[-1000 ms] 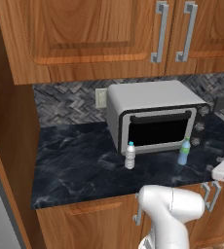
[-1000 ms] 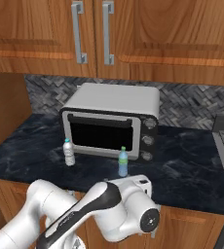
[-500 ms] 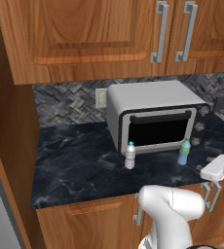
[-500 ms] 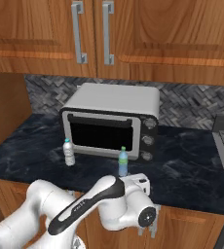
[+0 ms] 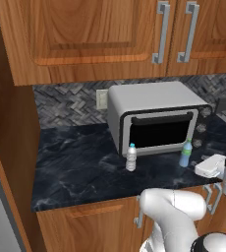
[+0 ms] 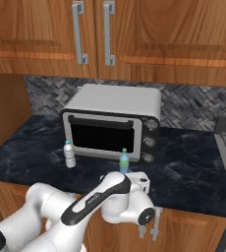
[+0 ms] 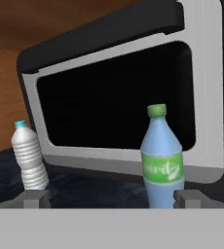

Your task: Take the bottled waters from the counter and place them in the freezer to freeze. Close the freezer door after placing the bottles.

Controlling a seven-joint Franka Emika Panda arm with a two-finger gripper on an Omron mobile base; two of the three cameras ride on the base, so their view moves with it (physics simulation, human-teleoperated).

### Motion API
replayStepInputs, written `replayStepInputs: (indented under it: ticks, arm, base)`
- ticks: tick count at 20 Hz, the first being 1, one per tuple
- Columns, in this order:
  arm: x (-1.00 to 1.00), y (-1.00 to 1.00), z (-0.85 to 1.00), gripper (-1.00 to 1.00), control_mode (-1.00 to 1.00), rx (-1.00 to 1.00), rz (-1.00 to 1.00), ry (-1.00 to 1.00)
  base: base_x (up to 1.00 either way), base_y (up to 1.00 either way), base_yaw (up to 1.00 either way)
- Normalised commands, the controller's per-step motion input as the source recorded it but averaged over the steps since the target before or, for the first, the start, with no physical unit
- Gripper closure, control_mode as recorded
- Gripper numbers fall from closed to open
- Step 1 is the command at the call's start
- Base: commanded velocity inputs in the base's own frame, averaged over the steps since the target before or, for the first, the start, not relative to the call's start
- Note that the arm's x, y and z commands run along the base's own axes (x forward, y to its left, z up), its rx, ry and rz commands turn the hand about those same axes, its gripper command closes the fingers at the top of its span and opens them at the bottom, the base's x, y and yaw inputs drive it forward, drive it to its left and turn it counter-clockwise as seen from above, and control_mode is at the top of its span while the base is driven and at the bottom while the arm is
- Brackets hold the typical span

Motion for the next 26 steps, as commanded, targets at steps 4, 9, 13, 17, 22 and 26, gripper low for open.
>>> replayStepInputs:
  ticks: [4,9,13,17,22,26]
  arm:
    - [0.32,0.00,-0.09,-1.00,-1.00,0.10,0.00,0.00]
    - [0.27,0.00,-0.14,-1.00,-1.00,0.06,0.00,0.00]
    - [0.15,-0.07,-0.17,-1.00,-1.00,0.01,0.00,-0.01]
    - [0.11,-0.06,-0.18,-1.00,-1.00,0.00,0.00,-0.04]
    - [0.11,-0.12,-0.02,-1.00,-1.00,0.00,0.00,-0.01]
    - [0.18,0.00,0.00,-1.00,-1.00,0.00,0.00,0.00]
  base:
    - [0.00,0.00,0.00]
    - [0.00,0.00,0.00]
    - [0.00,0.00,0.00]
    - [0.00,0.00,0.00]
    - [0.00,0.00,0.00]
    - [0.00,0.00,0.00]
